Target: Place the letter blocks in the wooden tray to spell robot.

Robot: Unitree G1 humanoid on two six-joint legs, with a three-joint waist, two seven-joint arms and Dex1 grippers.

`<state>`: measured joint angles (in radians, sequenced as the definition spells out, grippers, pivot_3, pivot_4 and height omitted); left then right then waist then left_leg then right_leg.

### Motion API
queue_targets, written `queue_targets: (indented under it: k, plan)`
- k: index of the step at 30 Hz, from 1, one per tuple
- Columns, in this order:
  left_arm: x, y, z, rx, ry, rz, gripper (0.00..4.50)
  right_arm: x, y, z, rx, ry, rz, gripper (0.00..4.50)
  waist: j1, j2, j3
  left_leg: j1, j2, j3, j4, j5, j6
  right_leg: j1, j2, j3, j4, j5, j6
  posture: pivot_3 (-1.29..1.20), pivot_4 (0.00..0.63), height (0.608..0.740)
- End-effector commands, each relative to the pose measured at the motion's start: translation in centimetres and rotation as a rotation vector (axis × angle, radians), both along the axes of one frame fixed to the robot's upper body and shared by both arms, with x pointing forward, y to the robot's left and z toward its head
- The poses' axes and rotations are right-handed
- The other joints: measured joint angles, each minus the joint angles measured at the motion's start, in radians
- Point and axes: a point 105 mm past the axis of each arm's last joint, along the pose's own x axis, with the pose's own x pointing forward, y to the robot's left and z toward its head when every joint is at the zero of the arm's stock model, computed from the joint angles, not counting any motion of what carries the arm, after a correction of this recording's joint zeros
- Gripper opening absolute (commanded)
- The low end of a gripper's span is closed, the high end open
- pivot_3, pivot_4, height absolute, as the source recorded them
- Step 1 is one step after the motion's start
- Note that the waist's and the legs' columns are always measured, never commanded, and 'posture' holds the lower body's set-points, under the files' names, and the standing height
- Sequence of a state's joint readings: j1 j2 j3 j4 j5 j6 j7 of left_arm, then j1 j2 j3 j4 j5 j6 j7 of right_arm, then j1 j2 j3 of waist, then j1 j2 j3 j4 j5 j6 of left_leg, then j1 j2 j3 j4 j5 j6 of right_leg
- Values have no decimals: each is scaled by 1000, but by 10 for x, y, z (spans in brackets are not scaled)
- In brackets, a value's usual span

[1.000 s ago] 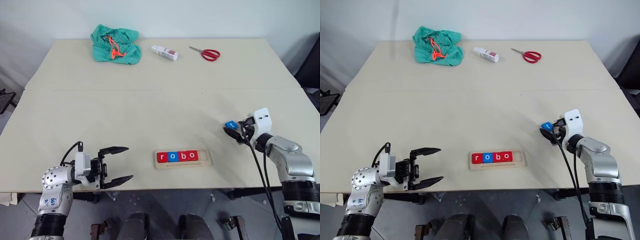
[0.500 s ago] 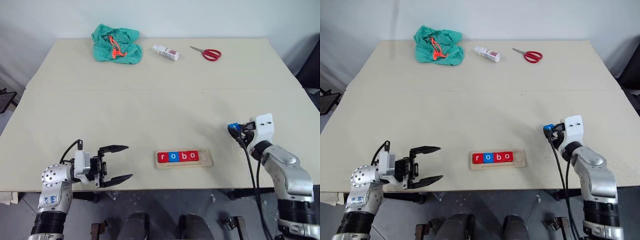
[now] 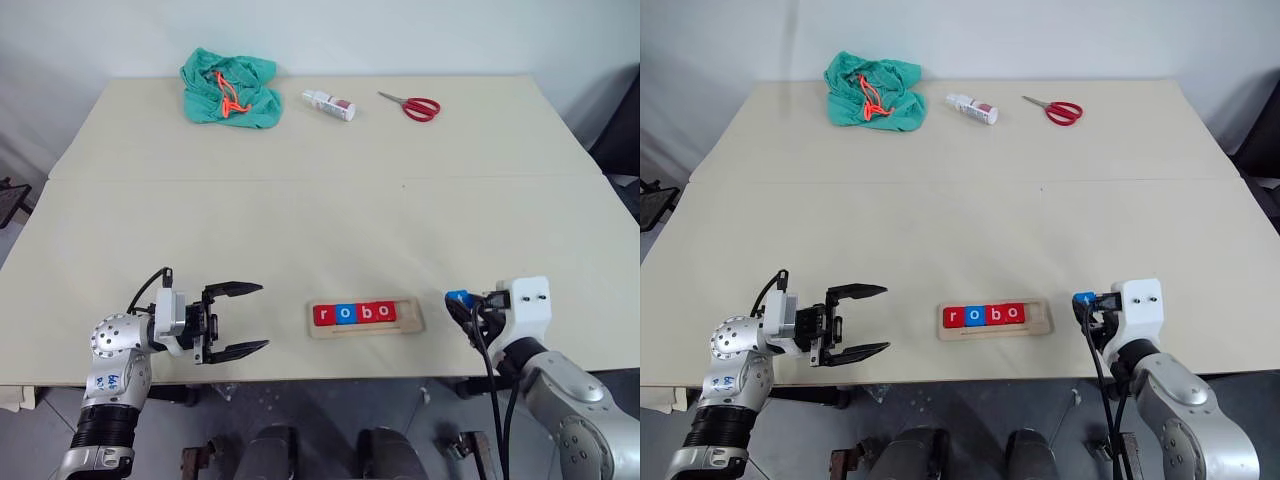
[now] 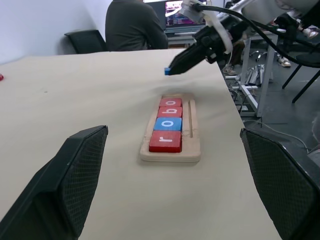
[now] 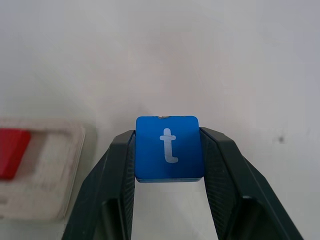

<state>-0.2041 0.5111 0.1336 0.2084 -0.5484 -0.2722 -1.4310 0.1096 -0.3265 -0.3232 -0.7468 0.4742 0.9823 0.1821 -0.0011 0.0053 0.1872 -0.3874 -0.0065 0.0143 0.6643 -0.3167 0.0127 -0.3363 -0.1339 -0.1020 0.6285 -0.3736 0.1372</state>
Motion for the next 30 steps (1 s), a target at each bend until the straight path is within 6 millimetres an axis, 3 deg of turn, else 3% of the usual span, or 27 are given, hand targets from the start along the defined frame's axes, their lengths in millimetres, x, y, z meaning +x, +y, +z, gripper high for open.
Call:
queue_targets:
  k: [1, 10, 15, 22, 30]
  plan:
    - [-2, -2, 4, 0, -17, -12, 4500, -2, 4, 10, 3, -48, 7, 1461, 0, 0, 0, 0, 0, 0, 0, 0, 0, 0, 0, 0, 0, 0, 0, 0, 150, 740]
    - [-4, 0, 6, 2, -20, 3, 4500, -1, -3, 4, -1, -45, 28, 4474, 0, 0, 0, 0, 0, 0, 0, 0, 0, 0, 0, 0, 0, 0, 0, 0, 150, 740]
    - [-5, -1, 5, -1, -19, 8, 4500, 6, -12, 13, -66, -81, 146, 4474, 1, 0, 0, 0, 0, 0, 0, 0, 0, 0, 0, 0, 0, 0, 0, 0, 150, 740]
    - [-4, -4, 5, -9, -21, 11, 4500, 12, -14, 22, -212, -59, 535, 4474, 1, 0, 0, 0, 0, 1, 1, 0, 0, 1, 0, 0, -1, 0, 0, 0, 150, 740]
    - [-6, -3, 5, -10, -29, 31, 4500, 17, -25, 14, -471, 41, 950, 4474, 0, -1, 0, 0, 0, 1, 2, 0, 0, 2, 0, -1, -1, 0, 0, 0, 150, 740]
